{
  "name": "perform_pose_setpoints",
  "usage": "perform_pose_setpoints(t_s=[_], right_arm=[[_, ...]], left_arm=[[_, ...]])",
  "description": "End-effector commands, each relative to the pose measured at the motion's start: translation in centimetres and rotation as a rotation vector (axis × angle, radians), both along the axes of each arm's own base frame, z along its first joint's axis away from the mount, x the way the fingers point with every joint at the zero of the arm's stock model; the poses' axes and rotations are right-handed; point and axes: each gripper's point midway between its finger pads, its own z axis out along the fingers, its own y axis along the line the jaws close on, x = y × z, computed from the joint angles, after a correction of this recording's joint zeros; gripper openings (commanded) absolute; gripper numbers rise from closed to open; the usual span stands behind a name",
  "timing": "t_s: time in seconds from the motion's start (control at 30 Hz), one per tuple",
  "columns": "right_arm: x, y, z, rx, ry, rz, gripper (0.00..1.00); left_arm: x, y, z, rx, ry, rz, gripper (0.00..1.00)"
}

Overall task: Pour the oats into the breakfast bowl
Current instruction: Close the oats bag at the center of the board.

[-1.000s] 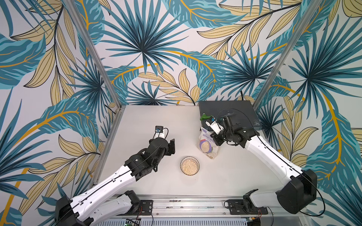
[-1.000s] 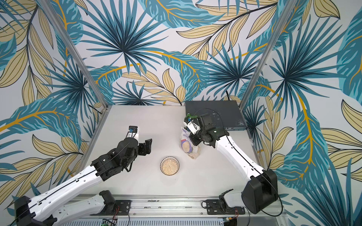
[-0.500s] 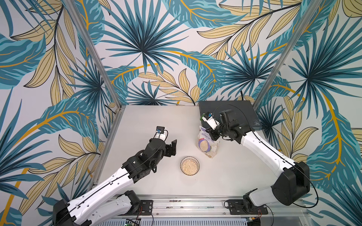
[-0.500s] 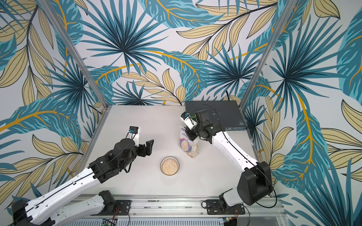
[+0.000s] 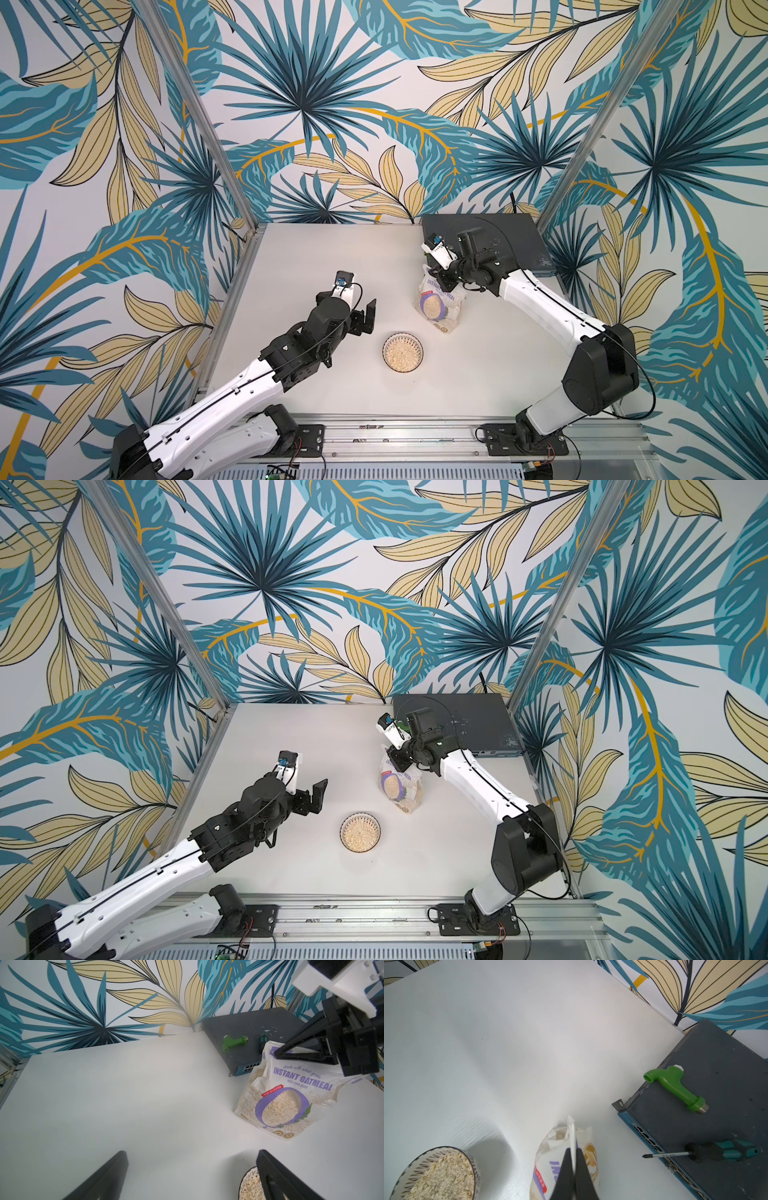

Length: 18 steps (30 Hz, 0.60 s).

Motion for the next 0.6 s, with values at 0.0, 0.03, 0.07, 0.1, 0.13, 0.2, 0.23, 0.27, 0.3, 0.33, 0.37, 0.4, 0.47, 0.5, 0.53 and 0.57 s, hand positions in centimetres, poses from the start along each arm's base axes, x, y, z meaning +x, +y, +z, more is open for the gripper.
perform_pose_setpoints(t_s=[0.0, 0.03, 0.07, 0.1, 0.13, 0.2, 0.23, 0.27, 0.3, 0.33, 0.37, 0.4, 0.47, 0.5, 0.53, 0.57], right_arm=[[0.4, 0.6, 1.5, 0.048, -0.046, 0.014, 0.0], [0.4, 0.8, 2.0, 0.062, -0.05, 0.019, 0.14], [0.4, 0.9, 2.3, 0.073, -0.051, 0.016, 0.35], [0.4, 1.0, 2.5, 0.079, -0.05, 0.017, 0.48], [0.5, 1.0, 2.6, 0.08, -0.054, 0.02, 0.53], [0.5, 1.1, 2.3, 0.075, -0.054, 0.027, 0.56], [0.6, 1.2, 2.1, 0.069, -0.052, 0.03, 0.53], [0.7, 1.2, 1.8, 0.063, -0.047, 0.032, 0.44], [0.7, 1.3, 1.5, 0.056, -0.042, 0.036, 0.13], [0.8, 1.2, 1.3, 0.05, -0.036, 0.03, 0.0], [0.8, 1.1, 1.1, 0.05, -0.032, 0.027, 0.0], [0.8, 1.1, 1.3, 0.055, -0.042, 0.022, 0.0], [1.1, 0.9, 2.3, 0.091, -0.075, 0.002, 0.0], [1.2, 0.9, 3.1, 0.115, -0.09, -0.006, 0.28], [1.2, 1.0, 3.9, 0.141, -0.104, -0.015, 0.55], [1.2, 0.9, 5.0, 0.171, -0.127, -0.025, 0.73]], left_arm=[[0.3, 0.3, 1.2, -0.031, -0.077, 0.013, 1.0], [0.3, 0.5, 1.1, -0.031, -0.08, 0.022, 1.0], [0.3, 0.7, 1.0, -0.03, -0.082, 0.034, 1.0], [0.4, 0.9, 1.0, -0.03, -0.084, 0.042, 1.0], [0.4, 0.9, 0.8, -0.027, -0.084, 0.044, 1.0], [0.4, 1.0, 0.6, -0.018, -0.079, 0.049, 1.0], [0.4, 1.2, 0.5, -0.013, -0.077, 0.055, 1.0], [0.4, 1.3, 0.4, -0.007, -0.075, 0.064, 1.0], [0.5, 1.6, 0.2, 0.0, -0.075, 0.079, 1.0], [0.5, 2.0, 0.1, 0.01, -0.076, 0.097, 1.0], [0.6, 2.3, 0.1, 0.018, -0.077, 0.117, 1.0], [0.7, 2.6, 0.1, 0.027, -0.08, 0.131, 1.0], [0.8, 2.8, 0.0, 0.04, -0.083, 0.139, 1.0], [0.9, 2.9, 0.0, 0.05, -0.085, 0.142, 1.0], [0.9, 3.0, -0.1, 0.061, -0.084, 0.152, 1.0], [1.1, 3.4, -0.3, 0.071, -0.082, 0.178, 1.0]])
